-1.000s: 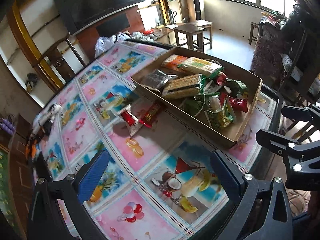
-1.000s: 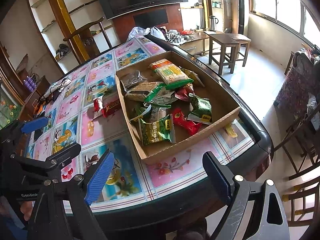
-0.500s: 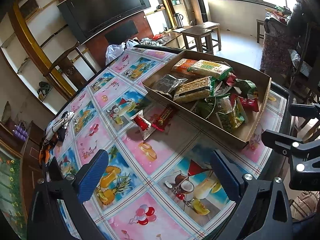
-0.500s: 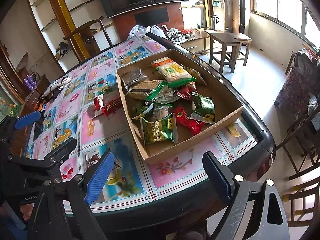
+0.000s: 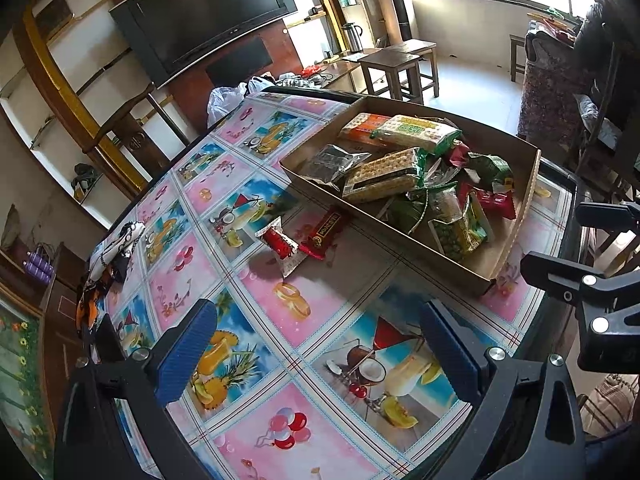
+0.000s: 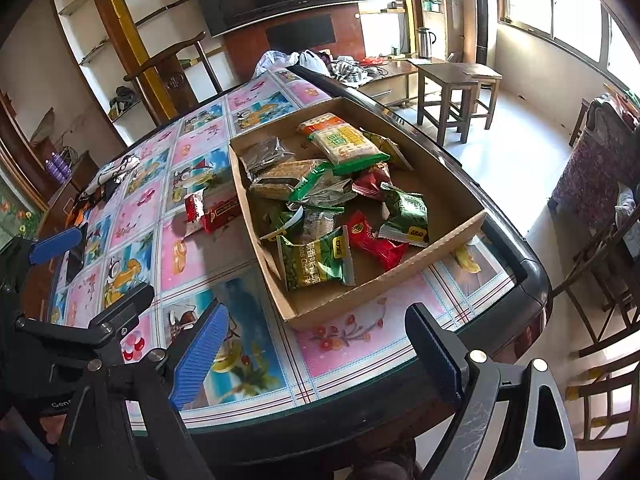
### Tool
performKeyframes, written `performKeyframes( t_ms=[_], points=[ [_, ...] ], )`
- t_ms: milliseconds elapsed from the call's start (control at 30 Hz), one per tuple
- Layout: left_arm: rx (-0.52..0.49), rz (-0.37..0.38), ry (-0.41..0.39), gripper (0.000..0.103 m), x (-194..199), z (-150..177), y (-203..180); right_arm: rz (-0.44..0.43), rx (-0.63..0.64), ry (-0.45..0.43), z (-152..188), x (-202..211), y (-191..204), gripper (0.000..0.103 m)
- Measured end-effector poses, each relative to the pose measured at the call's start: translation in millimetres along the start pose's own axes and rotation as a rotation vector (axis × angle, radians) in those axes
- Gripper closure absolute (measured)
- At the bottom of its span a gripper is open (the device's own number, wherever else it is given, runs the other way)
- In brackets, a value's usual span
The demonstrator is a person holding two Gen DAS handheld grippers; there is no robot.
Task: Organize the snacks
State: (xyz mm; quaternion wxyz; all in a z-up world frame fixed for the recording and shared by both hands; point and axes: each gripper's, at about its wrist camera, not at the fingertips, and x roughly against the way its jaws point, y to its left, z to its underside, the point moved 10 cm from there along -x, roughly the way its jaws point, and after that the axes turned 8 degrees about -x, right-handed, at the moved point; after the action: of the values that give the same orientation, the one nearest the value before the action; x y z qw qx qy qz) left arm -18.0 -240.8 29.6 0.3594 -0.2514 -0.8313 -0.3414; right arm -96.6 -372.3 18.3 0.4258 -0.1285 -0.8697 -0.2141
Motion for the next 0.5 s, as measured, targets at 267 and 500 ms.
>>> performKeyframes(
  t_ms=[267,500],
  points=[
    [-0.009,-0.002,0.011,0.002,-2.9,0.9,-0.8,0.003,-0.011,0.0,-1.0,-1.0,-3.2,0.011],
    [-0.01,0.003,0.012,0.002,-3.1,1.3,-2.2,0.003,-0.013,0.0,-1.1,-1.2,-3.9,0.011]
  ],
)
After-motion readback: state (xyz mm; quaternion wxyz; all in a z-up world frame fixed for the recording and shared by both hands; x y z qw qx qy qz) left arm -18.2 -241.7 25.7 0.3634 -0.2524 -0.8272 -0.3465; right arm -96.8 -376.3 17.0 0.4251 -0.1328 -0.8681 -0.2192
